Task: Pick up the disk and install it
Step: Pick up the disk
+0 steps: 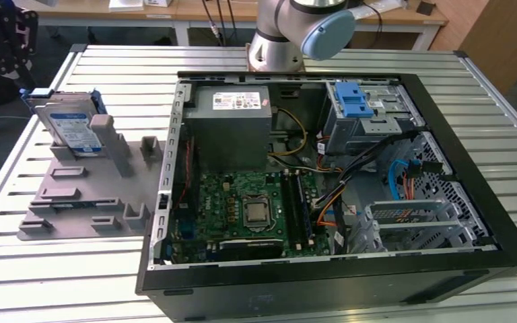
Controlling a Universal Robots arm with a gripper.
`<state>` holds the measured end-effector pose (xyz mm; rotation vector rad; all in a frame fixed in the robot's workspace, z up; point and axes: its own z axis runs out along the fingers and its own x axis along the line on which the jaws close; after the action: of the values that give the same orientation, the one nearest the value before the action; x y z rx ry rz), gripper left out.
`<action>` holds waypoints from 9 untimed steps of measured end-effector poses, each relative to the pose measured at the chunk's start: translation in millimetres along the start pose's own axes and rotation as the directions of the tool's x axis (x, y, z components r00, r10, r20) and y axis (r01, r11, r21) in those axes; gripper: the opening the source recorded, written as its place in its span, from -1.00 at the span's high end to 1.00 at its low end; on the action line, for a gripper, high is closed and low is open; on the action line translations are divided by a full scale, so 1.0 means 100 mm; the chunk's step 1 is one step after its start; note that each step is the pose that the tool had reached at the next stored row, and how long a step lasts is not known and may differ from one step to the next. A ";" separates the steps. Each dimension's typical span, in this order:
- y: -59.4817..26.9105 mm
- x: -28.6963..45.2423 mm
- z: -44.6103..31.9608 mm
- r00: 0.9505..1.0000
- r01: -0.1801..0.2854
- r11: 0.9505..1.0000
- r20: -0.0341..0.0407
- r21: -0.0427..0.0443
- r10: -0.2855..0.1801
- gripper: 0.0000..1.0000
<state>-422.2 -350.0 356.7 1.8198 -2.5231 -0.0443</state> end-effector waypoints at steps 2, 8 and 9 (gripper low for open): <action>0.000 0.000 0.000 1.000 0.023 1.000 -0.001 0.000 -0.023 0.79; 0.000 0.000 0.001 0.996 0.087 0.996 -0.002 0.002 -0.087 0.79; 0.000 0.000 0.001 0.995 0.099 0.995 -0.002 0.002 -0.099 0.79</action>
<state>-422.2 -350.0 356.6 1.9429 -2.4311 -0.0419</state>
